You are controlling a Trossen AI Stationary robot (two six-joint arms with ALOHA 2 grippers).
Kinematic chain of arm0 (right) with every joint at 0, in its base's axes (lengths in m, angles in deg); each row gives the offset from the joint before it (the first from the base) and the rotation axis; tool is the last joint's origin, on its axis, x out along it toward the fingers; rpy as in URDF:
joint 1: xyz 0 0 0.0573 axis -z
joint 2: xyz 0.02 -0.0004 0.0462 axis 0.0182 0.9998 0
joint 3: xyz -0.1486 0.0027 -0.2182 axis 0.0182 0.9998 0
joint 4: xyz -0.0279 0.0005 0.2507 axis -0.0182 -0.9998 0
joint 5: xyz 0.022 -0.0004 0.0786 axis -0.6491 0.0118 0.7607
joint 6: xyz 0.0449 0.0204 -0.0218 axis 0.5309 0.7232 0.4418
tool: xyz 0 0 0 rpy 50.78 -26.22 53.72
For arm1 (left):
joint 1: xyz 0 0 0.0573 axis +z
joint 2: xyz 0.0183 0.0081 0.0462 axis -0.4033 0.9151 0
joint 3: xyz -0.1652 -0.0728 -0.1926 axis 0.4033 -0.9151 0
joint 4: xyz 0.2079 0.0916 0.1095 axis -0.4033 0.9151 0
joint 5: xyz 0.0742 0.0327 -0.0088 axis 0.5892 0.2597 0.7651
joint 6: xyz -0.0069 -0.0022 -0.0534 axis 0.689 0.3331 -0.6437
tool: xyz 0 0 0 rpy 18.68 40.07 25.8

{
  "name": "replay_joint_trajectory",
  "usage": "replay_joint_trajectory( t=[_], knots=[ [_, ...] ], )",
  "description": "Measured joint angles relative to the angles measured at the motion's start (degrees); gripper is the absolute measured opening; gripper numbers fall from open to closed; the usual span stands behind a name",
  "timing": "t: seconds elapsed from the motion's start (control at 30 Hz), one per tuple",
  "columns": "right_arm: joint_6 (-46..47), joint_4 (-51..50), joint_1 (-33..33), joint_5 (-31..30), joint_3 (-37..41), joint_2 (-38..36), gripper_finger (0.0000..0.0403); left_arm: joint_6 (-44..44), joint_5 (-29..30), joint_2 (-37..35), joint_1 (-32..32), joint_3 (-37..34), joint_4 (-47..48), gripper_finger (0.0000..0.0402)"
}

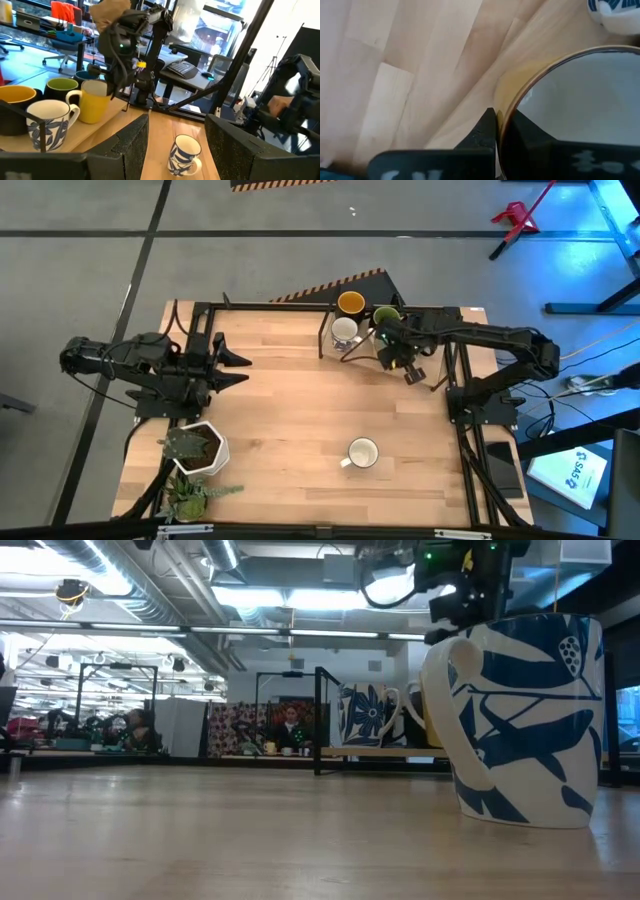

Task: Place coffee mugs
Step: Put the yellow mug on the shelf

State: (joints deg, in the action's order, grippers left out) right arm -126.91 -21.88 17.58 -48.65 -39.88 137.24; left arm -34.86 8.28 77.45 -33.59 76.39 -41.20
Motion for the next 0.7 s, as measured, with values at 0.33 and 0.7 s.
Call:
replay_joint_trajectory(
  t=[0.33,0.7],
  knots=[
    [-2.7,3.1,1.3,2.6,-0.2,1.8,0.0005,0.0,0.0,0.0,0.0,0.0,0.3,0.0188],
    [-2.3,6.3,1.3,-1.2,0.0,2.8,0.0101,0.0,0.0,0.0,0.0,0.0,0.7,0.0188]
  ],
)
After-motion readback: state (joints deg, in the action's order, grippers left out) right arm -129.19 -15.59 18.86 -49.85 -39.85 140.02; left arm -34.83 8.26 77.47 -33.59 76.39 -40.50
